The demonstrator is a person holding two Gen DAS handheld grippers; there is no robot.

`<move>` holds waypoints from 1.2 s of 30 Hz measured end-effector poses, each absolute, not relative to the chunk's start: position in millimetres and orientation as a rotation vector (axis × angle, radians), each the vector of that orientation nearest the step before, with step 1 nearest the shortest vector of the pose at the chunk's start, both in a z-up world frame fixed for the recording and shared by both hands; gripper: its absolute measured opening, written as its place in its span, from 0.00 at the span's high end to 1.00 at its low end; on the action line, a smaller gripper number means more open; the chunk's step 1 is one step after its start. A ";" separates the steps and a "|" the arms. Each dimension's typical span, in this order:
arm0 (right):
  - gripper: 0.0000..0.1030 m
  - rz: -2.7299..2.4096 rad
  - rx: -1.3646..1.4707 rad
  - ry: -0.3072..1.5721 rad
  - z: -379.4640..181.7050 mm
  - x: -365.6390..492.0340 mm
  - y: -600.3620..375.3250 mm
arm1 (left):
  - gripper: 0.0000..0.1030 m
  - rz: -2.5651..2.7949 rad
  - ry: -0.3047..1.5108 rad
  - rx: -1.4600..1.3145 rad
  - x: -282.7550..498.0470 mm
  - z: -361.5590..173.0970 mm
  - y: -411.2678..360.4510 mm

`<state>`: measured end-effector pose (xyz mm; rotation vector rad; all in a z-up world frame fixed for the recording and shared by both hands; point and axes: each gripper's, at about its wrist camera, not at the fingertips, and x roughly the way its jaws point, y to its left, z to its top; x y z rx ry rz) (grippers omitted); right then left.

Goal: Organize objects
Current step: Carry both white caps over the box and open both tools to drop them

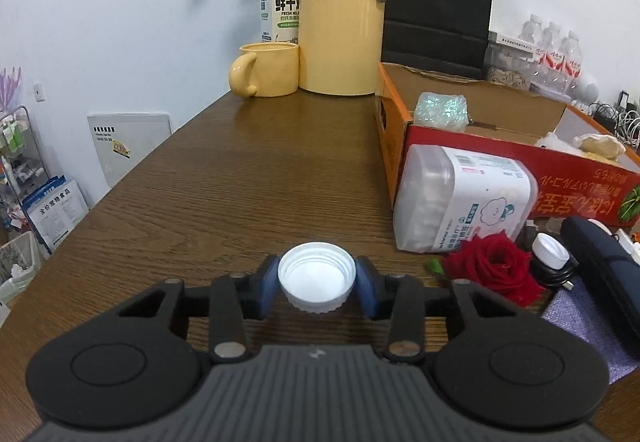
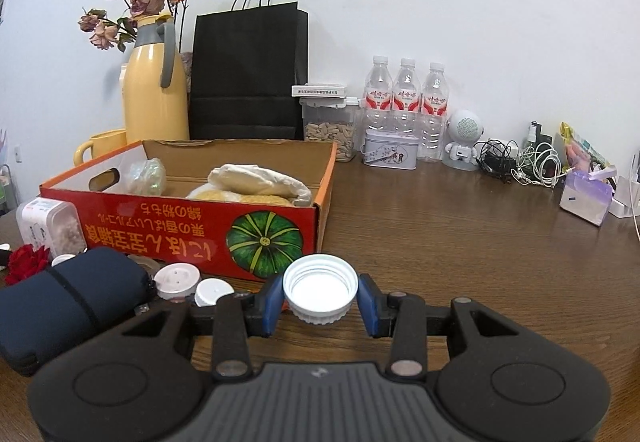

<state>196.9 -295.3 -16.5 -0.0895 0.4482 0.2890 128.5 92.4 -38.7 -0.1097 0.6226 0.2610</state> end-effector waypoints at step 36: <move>0.63 0.407 -0.084 0.290 51.6 264.2 -197.9 | 0.60 0.062 0.357 -0.063 234.7 55.7 3.8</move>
